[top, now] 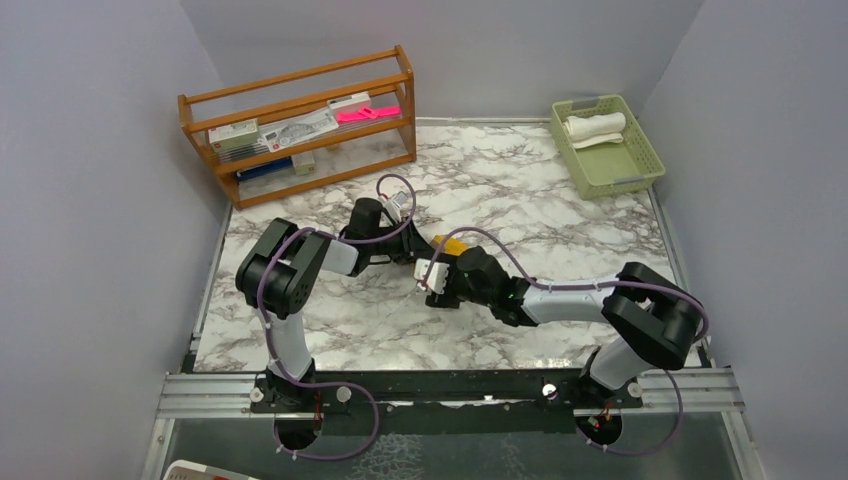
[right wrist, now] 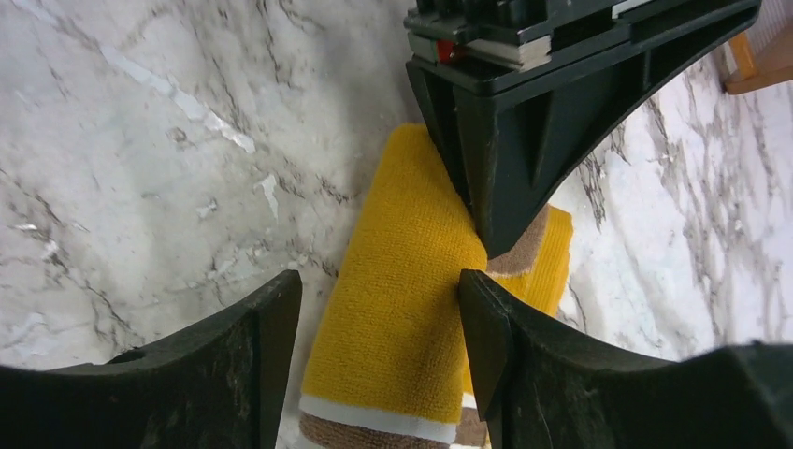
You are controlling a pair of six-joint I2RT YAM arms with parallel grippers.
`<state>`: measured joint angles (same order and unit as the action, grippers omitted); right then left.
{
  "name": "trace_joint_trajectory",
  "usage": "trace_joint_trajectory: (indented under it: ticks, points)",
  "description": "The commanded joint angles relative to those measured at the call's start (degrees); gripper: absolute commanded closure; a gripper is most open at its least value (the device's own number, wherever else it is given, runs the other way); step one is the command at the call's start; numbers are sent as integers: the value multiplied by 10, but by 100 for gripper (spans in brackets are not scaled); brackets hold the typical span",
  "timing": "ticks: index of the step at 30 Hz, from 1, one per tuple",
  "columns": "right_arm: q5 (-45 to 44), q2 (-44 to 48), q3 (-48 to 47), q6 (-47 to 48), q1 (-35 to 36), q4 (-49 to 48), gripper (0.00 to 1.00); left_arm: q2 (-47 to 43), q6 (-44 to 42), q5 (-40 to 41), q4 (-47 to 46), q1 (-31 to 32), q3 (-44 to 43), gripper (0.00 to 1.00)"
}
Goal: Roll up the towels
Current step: Roll the towel at the center of the board.
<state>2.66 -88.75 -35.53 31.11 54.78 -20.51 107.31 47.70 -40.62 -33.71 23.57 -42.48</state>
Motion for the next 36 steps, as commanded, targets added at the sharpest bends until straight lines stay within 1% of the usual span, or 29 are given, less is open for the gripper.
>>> trace_joint_trajectory:
  ticks: [1, 4, 6, 10, 14, 17, 19, 24, 26, 28, 30, 32, 34, 36]
  points:
    - [-75, -13, 2, 69, 12, 8, 38, 23, -52, 55, 94, 5, 3, 73]
    - [-91, -20, 1, 75, 14, 27, 41, 25, -61, 55, 111, 5, -8, 73]
    - [-101, -29, -7, 70, 14, 50, 44, 23, -65, 55, 119, 5, -15, 73]
    - [-112, -51, -26, 54, 14, 83, 55, 19, -70, 57, 132, 6, -24, 73]
    - [-97, -68, -42, 28, 14, 106, 70, 19, -73, 60, 141, 5, -30, 73]
    - [-77, -75, -55, 0, 12, 121, 78, 8, -73, 57, 155, 2, -42, 73]
    - [-52, -71, -64, -29, 6, 132, 80, -24, -77, 56, 187, -13, -59, 71]
    - [64, -31, -83, -148, -43, 136, 81, -141, -119, 71, 302, -73, -122, 56]
    - [117, -18, -86, -194, -76, 127, 81, -166, -131, 59, 322, -89, -134, 53]
    - [173, -11, -92, -235, -113, 120, 80, -177, -140, 44, 337, -90, -139, 52]
    - [252, -20, -106, -299, -169, 117, 78, -182, -135, 23, 323, -85, -125, 52]
    - [335, -47, -121, -354, -219, 115, 76, -185, -127, 18, 298, -71, -103, 52]
    - [395, -77, -129, -411, -259, 104, 76, -184, -114, 23, 270, -55, -81, 52]
    - [447, -100, -119, -457, -286, 67, 76, -177, -96, 26, 238, -36, -65, 52]
